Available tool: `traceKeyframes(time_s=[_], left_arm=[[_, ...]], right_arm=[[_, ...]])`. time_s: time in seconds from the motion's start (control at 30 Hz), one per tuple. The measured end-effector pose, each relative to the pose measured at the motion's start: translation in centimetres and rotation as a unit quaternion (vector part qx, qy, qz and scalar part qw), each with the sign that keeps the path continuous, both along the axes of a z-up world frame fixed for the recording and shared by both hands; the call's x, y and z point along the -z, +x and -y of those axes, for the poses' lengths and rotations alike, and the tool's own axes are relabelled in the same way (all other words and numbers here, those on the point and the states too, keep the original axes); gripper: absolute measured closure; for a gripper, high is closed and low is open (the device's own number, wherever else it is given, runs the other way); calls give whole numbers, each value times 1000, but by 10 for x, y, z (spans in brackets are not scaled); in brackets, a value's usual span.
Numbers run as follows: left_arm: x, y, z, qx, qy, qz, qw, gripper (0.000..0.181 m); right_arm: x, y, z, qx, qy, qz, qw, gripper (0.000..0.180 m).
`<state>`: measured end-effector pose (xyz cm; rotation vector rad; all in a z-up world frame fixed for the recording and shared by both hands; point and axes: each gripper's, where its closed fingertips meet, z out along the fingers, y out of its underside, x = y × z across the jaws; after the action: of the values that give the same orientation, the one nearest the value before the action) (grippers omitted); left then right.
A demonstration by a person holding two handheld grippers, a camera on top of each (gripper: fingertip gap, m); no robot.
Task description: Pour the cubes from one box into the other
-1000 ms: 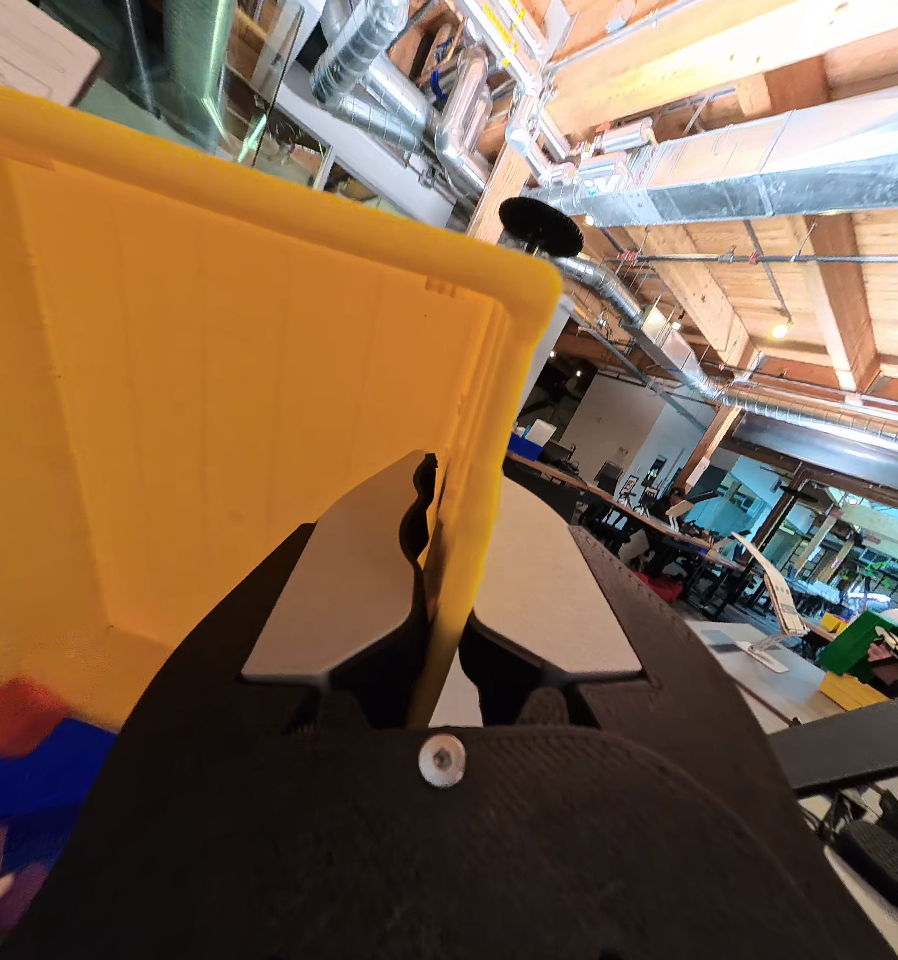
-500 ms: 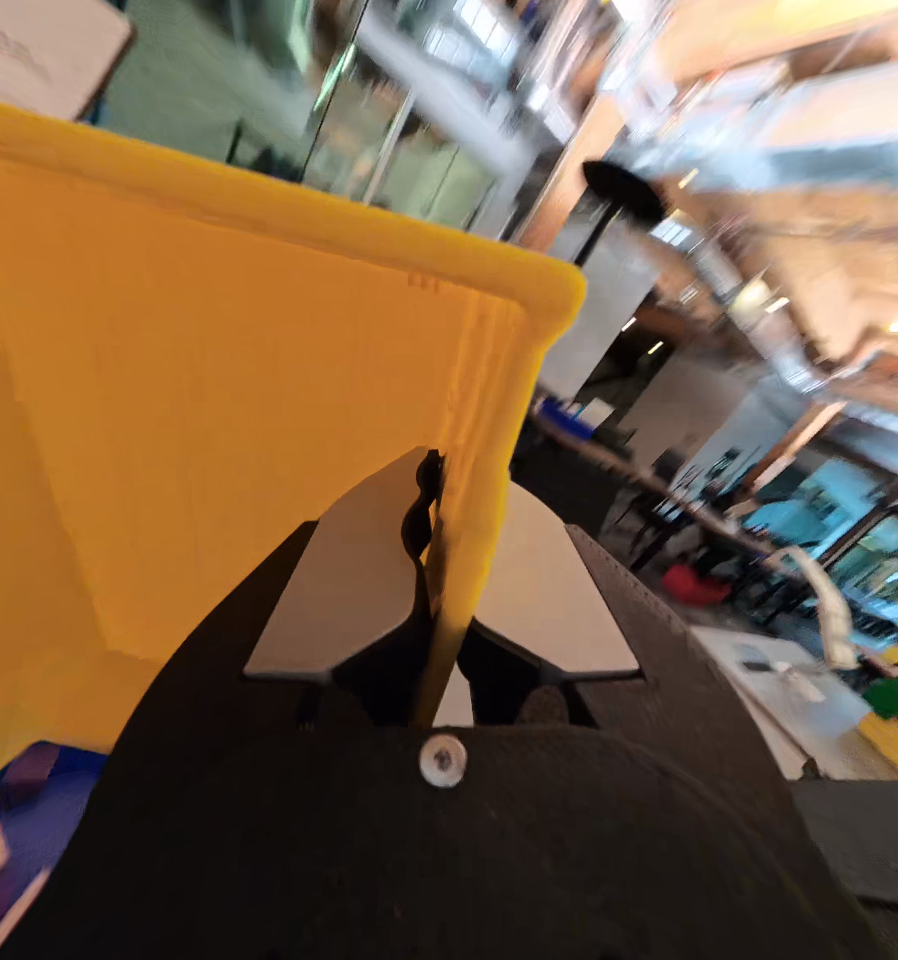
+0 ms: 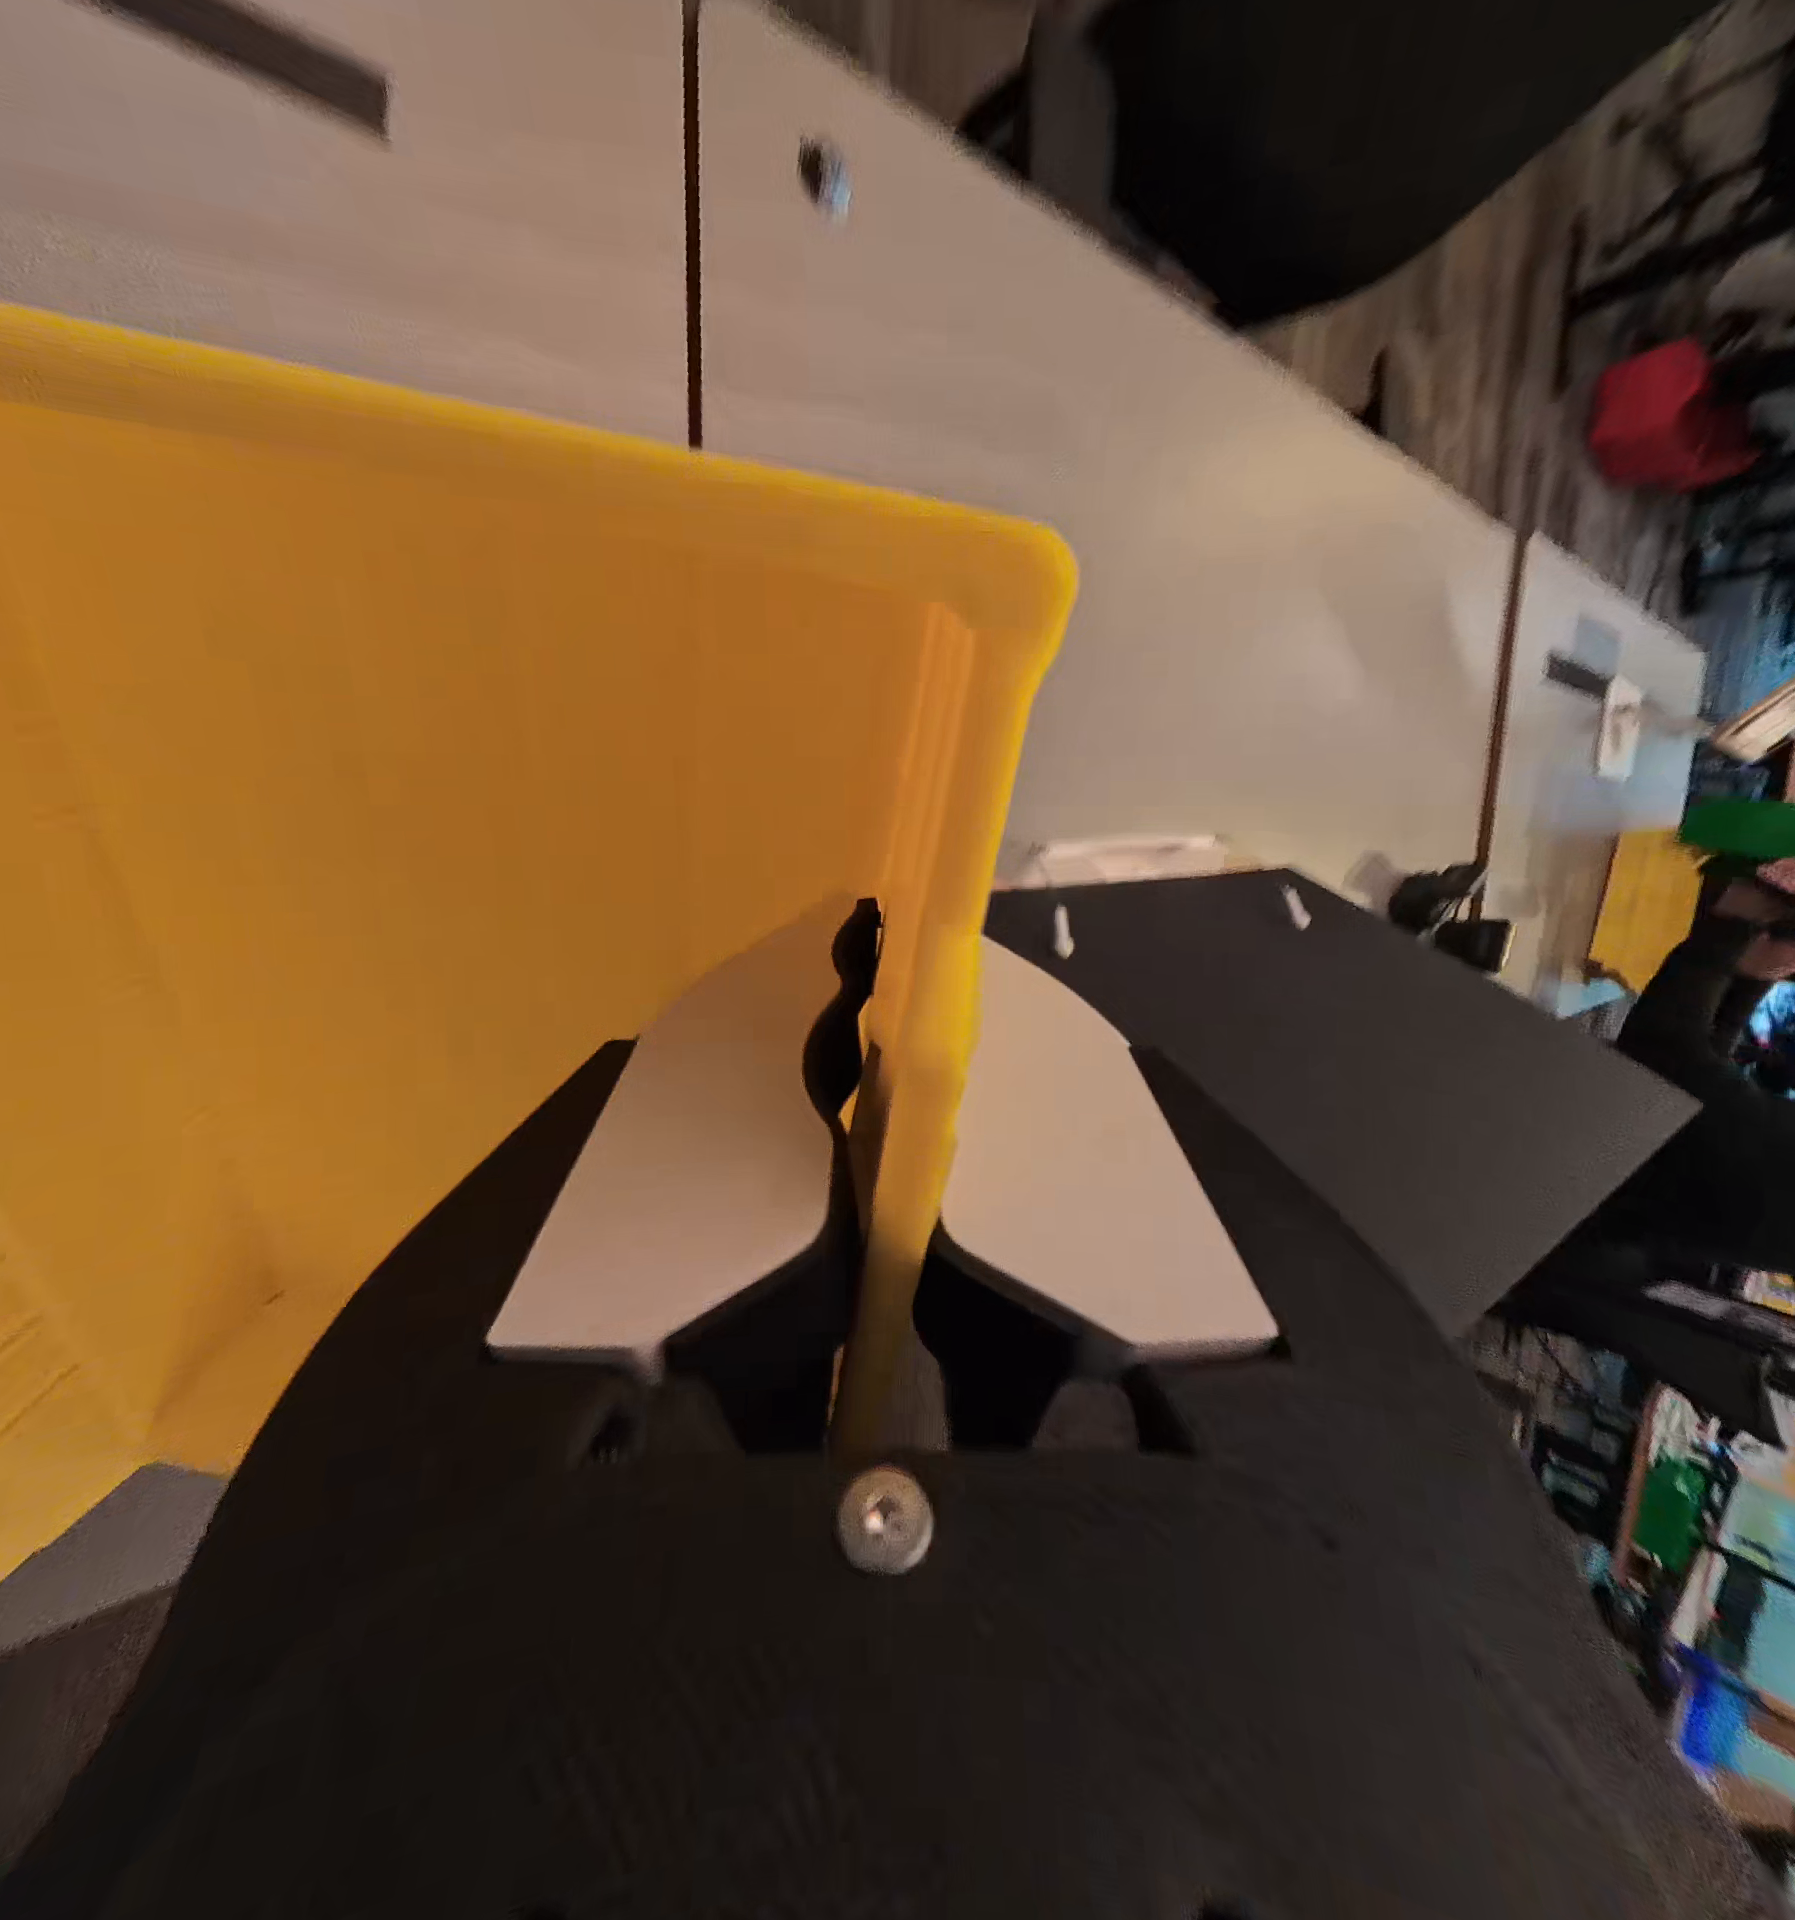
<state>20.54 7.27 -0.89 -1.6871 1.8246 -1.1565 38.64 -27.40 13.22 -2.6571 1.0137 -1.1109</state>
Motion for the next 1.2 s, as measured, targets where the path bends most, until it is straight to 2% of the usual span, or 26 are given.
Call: traceKeyframes(time_s=[0.17, 0.27, 0.3, 0.4, 0.47, 0.63, 0.83, 1.03, 1.13, 1.2], left_arm=[[50, -12, 19, 25, -36, -126, 991, 95], [71, -14, 22, 37, 10, -192, 981, 93], [77, -14, 22, 39, 24, -211, 976, 82], [91, -16, 30, 48, 22, -262, 963, 95], [104, -15, 27, 53, 58, -283, 956, 100], [103, -14, 12, 49, 8, -272, 961, 116], [102, -52, -48, 35, -33, -267, 962, 125], [94, -99, -131, -28, -117, -219, 968, 137], [90, -127, -171, -59, -155, -198, 966, 140], [90, -149, -195, -73, -148, -199, 966, 143]], right_arm=[[82, 2, 23, 47, -23, -117, 992, 175], [127, 0, 18, 51, 2, -175, 983, 174], [138, 1, 16, 55, 12, -186, 981, 175], [160, 2, 9, 78, 78, -219, 969, 175], [168, 3, 10, 92, 98, -233, 963, 174], [177, 1, 8, 115, 113, -260, 952, 174], [179, 7, -17, 133, 188, -272, 934, 174], [187, 6, -87, 115, 269, -297, 909, 174], [196, -2, -124, 105, 268, -322, 902, 174], [201, -3, -143, 111, 258, -320, 905, 174]])
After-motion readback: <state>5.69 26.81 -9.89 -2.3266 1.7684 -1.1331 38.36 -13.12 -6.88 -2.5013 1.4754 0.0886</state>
